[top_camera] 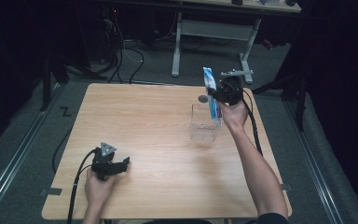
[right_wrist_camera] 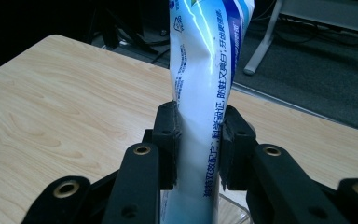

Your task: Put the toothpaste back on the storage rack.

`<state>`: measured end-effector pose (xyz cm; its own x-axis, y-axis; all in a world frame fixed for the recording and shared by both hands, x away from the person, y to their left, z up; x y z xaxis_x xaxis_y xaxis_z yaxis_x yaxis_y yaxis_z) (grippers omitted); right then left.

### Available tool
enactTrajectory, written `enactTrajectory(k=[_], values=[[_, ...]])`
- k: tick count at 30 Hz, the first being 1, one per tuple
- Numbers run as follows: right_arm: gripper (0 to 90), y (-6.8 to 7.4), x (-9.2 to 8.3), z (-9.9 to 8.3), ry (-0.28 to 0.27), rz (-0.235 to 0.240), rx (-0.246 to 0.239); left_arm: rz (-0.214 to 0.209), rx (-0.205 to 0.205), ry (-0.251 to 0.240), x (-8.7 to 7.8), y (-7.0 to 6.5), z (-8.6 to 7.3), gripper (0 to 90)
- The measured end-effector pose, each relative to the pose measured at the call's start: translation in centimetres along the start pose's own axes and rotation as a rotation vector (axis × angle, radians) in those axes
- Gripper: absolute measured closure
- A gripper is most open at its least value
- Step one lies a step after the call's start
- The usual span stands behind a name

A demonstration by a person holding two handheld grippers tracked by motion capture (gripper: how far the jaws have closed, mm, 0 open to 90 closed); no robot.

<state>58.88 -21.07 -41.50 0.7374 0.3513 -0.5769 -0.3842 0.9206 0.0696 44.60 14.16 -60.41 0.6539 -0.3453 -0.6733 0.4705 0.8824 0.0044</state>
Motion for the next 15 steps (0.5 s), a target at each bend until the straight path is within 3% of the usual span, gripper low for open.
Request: enactTrajectory(k=[5, 15], values=[[71.7, -0.1, 0.9, -0.3, 0.011, -0.008, 0.013, 0.0, 0.0, 0.0, 0.0, 0.0, 0.0, 23.8], [71.4, 0.3, 1.7, -0.7, 0.02, -0.019, -0.022, -0.002, -0.001, -0.001, 0.0, 0.0, 0.0, 23.8]])
Point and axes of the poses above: each handheld gripper's, and its own axes: x roughly forward along the jaws, z roughly out of its top, y roughly to its left, the point moved 10 cm from there along x, roughly forward along the jaws, and after that the axes turned 2 degrees about x, right-handed, at the moved point
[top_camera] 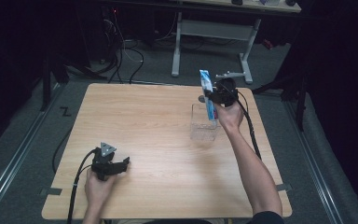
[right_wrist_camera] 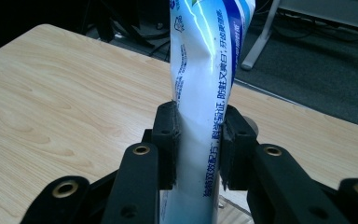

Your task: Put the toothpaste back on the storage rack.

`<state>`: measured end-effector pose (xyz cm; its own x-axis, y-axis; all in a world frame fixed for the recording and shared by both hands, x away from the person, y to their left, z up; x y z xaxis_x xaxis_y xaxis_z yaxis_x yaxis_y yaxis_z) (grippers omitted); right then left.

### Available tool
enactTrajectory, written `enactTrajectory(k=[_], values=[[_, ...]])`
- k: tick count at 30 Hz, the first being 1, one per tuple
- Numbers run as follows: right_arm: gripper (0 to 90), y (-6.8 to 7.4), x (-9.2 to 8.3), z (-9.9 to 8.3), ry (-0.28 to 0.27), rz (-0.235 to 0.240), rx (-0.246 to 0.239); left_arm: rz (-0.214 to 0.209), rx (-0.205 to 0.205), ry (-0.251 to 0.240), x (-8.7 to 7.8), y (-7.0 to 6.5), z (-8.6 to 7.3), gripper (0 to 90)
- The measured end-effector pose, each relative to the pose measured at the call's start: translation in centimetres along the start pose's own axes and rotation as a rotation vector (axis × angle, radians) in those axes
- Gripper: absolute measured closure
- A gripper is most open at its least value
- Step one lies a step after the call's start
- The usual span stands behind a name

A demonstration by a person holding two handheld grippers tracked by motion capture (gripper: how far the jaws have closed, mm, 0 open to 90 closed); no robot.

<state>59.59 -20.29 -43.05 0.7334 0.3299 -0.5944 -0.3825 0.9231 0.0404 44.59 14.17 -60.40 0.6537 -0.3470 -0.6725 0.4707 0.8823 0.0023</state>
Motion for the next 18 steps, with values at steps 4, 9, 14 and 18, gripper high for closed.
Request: enactTrajectory(k=[4, 9, 14, 18], values=[[71.2, 0.2, 0.0, -0.2, -0.002, 0.005, -0.006, 0.001, 0.001, 0.0, 0.0, 0.0, 0.0, 23.8], [71.1, 0.1, 0.2, -0.7, 0.0, 0.004, -0.009, 0.001, 0.001, 0.001, 0.0, 0.0, 0.0, 23.8], [71.1, -0.1, 0.3, -1.1, 0.0, 0.008, 0.0, 0.002, 0.001, 0.001, 0.0, 0.0, 0.0, 23.8], [71.1, -0.1, 0.3, -1.3, 0.003, 0.003, -0.008, 0.002, 0.001, 0.001, 0.0, 0.0, 0.0, 23.8]])
Point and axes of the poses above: each handheld gripper's, and its own axes: x roughly forward along the jaws, z roughly out of its top, y roughly to its left, the point moved 10 cm from there along x, roughly forward along the jaws, and after that the axes turned 2 degrees about x, right-handed, at the moved point
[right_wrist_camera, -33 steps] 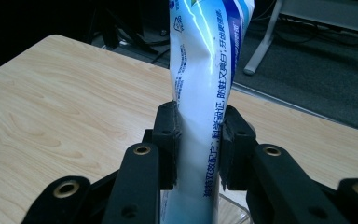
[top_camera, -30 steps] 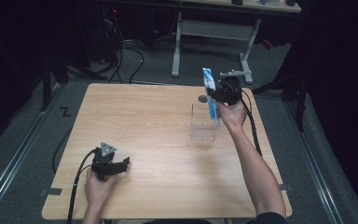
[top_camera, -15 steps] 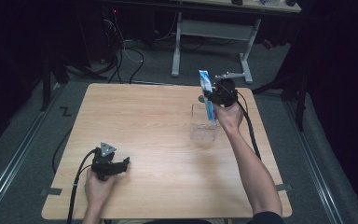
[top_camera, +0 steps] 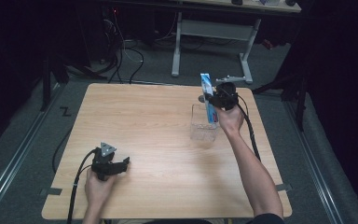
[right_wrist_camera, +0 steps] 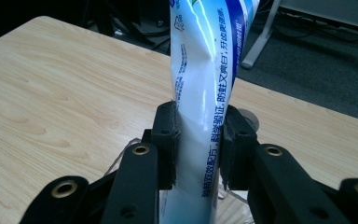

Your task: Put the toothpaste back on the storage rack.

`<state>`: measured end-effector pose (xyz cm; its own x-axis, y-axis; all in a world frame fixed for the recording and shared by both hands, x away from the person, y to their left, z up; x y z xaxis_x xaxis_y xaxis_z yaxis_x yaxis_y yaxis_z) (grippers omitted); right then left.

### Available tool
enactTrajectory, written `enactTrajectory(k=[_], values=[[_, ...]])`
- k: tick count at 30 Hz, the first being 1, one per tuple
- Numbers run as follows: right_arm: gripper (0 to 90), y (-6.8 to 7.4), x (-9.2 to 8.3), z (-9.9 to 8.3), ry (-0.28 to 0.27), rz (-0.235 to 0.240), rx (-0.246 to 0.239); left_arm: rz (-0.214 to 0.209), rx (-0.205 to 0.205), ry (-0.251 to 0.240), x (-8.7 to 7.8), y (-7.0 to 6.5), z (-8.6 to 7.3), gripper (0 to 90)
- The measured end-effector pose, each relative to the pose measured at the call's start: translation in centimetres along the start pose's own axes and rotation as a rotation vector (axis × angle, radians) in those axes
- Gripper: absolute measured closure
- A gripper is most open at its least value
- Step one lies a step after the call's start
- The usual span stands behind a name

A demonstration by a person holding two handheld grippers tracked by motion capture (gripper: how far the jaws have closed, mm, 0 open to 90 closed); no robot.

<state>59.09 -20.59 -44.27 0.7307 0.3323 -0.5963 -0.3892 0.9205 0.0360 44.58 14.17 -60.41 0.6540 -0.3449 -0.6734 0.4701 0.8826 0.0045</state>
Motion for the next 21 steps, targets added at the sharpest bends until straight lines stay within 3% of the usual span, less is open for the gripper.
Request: enactTrajectory(k=[21], values=[[70.7, -0.26, -0.51, -0.91, 0.014, 0.003, -0.011, 0.0, 0.0, 0.0, 0.0, 0.0, 0.0, 23.9]])
Point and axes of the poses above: each handheld gripper's, and its own axes: x roughly forward along the jaws, z roughly out of its top, y roughly to its left, the point moved 10 cm from there along x, roughly forward along the jaws, and after that the axes turned 2 degrees about x, right-handed, at the moved point
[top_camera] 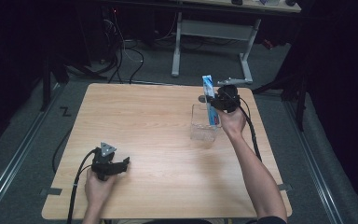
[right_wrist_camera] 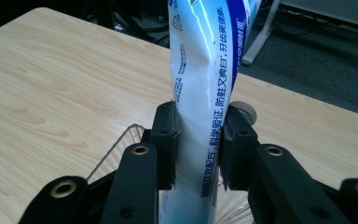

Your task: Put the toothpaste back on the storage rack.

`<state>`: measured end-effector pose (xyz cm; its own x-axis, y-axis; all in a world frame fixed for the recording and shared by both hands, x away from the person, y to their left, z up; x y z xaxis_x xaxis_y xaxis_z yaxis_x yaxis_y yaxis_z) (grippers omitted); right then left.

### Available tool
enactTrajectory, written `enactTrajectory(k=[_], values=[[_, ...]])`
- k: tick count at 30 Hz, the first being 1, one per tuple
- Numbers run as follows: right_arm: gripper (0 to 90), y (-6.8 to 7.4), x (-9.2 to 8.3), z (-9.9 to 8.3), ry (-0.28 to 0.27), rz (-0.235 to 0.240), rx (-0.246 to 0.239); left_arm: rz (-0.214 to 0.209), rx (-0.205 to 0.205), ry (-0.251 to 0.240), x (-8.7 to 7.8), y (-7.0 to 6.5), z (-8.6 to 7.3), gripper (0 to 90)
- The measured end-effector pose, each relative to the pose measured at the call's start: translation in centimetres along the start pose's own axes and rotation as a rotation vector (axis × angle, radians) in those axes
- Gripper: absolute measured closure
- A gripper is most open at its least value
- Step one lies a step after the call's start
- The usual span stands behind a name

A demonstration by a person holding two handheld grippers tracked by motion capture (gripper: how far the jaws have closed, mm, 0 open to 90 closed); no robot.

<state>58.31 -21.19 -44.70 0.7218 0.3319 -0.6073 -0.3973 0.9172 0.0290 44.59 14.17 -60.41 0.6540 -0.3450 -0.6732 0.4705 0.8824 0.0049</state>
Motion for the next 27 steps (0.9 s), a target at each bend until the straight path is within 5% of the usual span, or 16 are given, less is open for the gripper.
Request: enactTrajectory(k=[27], values=[[70.7, -0.1, -0.1, -1.8, 0.026, 0.022, 0.005, 0.0, 0.0, 0.0, 0.0, 0.0, 0.0, 23.9]])
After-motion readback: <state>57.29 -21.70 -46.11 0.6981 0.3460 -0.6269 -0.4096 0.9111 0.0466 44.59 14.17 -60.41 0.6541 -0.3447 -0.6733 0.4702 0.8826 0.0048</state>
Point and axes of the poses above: each handheld gripper's, and its own axes: x roughly forward along the jaws, z roughly out of its top, y roughly to its left, the point moved 10 cm from there along x, roughly forward along the jaws, and after that the axes turned 2 degrees about x, right-handed, at the moved point
